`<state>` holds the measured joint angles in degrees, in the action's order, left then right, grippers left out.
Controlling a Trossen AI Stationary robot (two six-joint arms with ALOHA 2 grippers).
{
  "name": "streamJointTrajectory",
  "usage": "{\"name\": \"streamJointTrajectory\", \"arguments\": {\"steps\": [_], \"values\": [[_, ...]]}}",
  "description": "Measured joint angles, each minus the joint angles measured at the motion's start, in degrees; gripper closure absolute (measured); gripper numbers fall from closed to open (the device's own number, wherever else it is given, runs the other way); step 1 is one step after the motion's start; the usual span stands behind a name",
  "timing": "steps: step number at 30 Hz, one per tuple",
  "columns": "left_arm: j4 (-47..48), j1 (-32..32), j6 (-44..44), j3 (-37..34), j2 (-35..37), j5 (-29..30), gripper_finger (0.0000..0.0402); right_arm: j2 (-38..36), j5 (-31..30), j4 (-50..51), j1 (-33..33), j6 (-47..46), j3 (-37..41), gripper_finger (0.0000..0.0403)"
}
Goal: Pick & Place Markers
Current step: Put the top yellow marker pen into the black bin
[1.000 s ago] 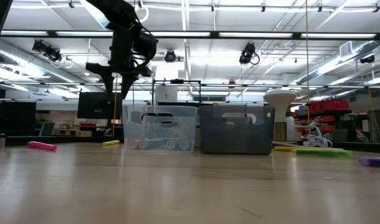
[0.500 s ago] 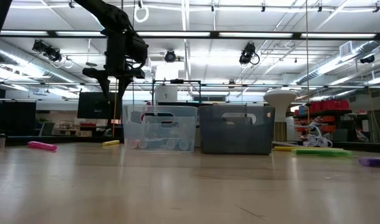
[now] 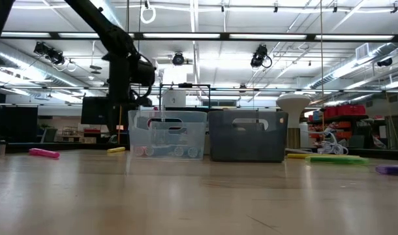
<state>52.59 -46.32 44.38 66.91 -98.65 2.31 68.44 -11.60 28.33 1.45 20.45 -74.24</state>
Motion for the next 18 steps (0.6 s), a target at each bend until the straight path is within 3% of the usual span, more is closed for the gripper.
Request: {"name": "streamJointTrajectory", "arguments": {"steps": [12,18], "values": [[-18.0,0.6,5.9,-13.5,0.0,-3.9,0.0211,0.3,0.0,0.0,0.0,0.0,0.0,0.0188],[-19.7,2.1,7.1,-15.4,0.3,-1.8,0.0211,1.4,0.0,-0.2,0.0,0.0,0.0,0.0188]]}}
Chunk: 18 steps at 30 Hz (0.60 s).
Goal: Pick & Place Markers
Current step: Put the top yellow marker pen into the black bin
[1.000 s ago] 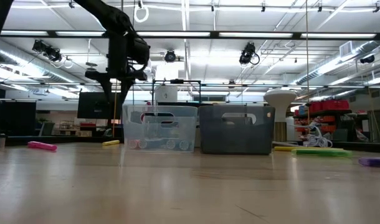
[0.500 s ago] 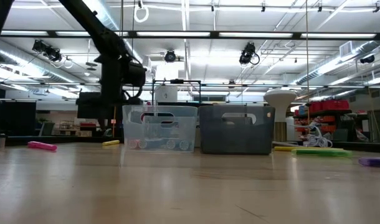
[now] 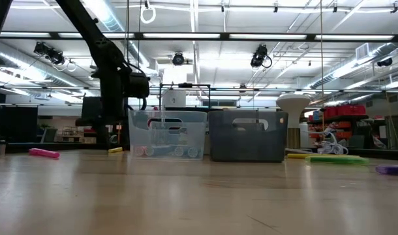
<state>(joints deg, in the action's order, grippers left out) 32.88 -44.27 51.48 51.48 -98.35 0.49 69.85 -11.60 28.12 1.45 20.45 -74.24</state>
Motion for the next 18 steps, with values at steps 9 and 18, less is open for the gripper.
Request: {"name": "streamJointTrajectory", "arguments": {"steps": [9,18], "values": [[0.7,0.5,0.4,-0.1,-0.1,0.9,0.0299,0.5,0.0,-0.2,0.0,-0.3,0.0,0.0188],[0.9,0.5,-1.5,-0.2,-0.2,0.1,0.0380,0.5,0.0,-0.2,0.0,-0.4,0.0,0.0188]]}}
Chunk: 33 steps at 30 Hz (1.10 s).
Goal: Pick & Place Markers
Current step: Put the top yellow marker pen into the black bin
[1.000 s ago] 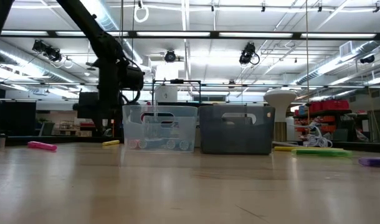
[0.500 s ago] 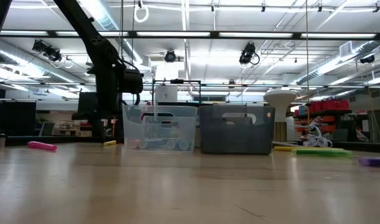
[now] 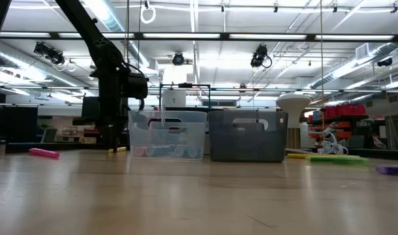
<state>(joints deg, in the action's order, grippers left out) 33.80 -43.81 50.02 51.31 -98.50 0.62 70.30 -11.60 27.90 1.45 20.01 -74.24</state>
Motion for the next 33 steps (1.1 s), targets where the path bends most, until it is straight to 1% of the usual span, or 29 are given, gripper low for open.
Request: {"name": "streamJointTrajectory", "arguments": {"steps": [3,7,9,14,18,24,29,33], "values": [[0.1,0.0,-0.2,0.1,0.3,-0.9,0.0374,0.0,0.0,0.0,0.0,0.0,0.0,0.0188],[1.2,0.5,-1.5,0.9,2.5,-3.5,0.0380,0.0,0.0,0.0,0.0,0.0,0.0,0.0188],[1.2,0.6,-1.8,1.7,5.2,-4.4,0.0380,0.0,0.0,0.0,0.0,0.0,0.0,0.0188],[3.2,0.8,-3.0,3.4,11.3,-3.9,0.0380,0.0,0.0,-1.7,0.0,0.0,0.0,0.0188],[3.6,1.6,-7.0,4.4,16.5,-6.3,0.0381,0.0,0.0,-3.8,0.0,0.0,0.0,0.0188],[4.1,4.1,-11.5,4.6,25.1,-6.3,0.0381,0.0,0.0,-5.5,0.0,-0.1,0.0,0.0188],[3.8,6.8,-15.0,4.6,31.2,-6.7,0.0381,0.0,0.1,-5.4,0.0,-4.0,0.0,0.0188],[3.6,9.0,-19.4,4.6,35.1,-8.2,0.0381,0.0,0.2,-5.4,0.0,-9.3,0.0,0.0188]]}}
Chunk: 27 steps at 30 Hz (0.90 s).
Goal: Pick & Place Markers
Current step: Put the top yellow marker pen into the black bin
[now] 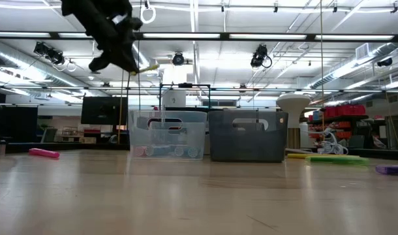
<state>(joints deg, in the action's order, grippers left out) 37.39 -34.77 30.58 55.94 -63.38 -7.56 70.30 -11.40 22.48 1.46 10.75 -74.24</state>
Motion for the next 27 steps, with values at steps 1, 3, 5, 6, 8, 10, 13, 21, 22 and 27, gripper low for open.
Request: {"name": "streamJointTrajectory", "arguments": {"steps": [1,3,5,6,8,10,13,21,22,27], "values": [[0.0,0.5,-1.0,0.0,0.8,-0.6,0.0381,0.0,0.0,0.0,0.0,-1.5,0.0,0.0188],[-0.1,1.7,-2.3,0.0,2.4,-1.4,0.0381,0.0,0.0,0.0,0.0,-3.9,0.0,0.0188],[-0.6,3.4,-3.7,0.0,4.0,-1.7,0.0381,0.0,0.0,0.0,0.0,-5.8,0.0,0.0188],[-1.4,4.4,-4.3,0.0,4.7,-1.7,0.0381,0.0,0.0,0.0,0.0,-6.2,0.0,0.0188],[-3.2,6.4,-6.0,0.0,5.9,-1.6,0.0381,0.0,0.0,0.0,0.0,-7.4,0.0,0.0188],[-7.1,8.4,-7.3,0.0,7.0,-1.5,0.0381,0.0,0.0,-0.4,0.0,-9.3,0.0,0.0188],[-14.7,11.1,-8.3,0.0,7.6,-1.3,0.0381,0.0,0.2,-3.2,0.0,-12.5,0.0,0.0188],[-32.6,17.9,-9.8,0.1,7.4,0.4,0.0381,1.2,0.6,-15.4,0.1,-16.7,0.0,0.0188],[-34.0,18.7,-10.2,0.1,7.4,1.0,0.0381,1.4,0.6,-16.5,0.1,-17.6,0.0,0.0188],[-41.5,22.6,-13.6,0.1,6.8,3.5,0.0381,2.5,1.5,-20.8,0.1,-22.6,0.0,0.0188]]}}
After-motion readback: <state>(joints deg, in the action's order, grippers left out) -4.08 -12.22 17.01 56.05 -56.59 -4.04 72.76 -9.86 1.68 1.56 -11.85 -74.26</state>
